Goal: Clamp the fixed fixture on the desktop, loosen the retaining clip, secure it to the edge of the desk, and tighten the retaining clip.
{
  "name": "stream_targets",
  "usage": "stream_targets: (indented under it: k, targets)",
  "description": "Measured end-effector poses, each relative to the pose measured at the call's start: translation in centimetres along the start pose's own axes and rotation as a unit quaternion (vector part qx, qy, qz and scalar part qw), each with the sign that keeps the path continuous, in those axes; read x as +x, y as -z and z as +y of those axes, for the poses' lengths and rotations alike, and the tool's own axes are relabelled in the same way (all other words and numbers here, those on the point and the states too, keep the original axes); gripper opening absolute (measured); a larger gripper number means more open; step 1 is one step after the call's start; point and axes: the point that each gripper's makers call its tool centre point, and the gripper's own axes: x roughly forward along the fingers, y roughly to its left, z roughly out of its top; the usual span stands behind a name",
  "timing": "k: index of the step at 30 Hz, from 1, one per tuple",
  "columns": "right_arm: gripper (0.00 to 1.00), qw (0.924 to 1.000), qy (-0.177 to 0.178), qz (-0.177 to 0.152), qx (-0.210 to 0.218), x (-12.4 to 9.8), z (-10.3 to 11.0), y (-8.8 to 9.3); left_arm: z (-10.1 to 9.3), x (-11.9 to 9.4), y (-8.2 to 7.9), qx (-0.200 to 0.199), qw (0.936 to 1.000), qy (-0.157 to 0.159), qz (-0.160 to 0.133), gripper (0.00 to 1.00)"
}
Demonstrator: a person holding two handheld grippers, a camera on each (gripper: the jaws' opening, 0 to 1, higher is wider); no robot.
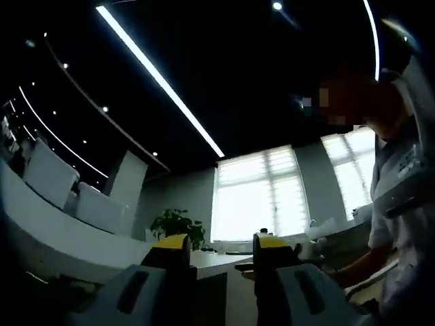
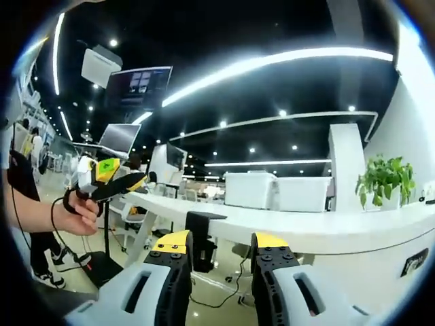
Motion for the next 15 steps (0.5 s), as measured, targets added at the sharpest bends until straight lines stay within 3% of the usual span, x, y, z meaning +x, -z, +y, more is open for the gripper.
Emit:
stream_targets:
  k: [8,15]
  targets:
    - [0.33,0.9997,-0.013,-0.023,0.001,0.6,0.1,-3.2,0.9,-1.7,-3.2,0.022,0.9986,-0.048,-0.003,0.38]
    - [0.33,0.9997,-0.018,-0.013,0.002,0.3,-0.4,-4.3,0.9,-2.0,-4.9,0.036,0.9968,-0.071,0.001,0.38]
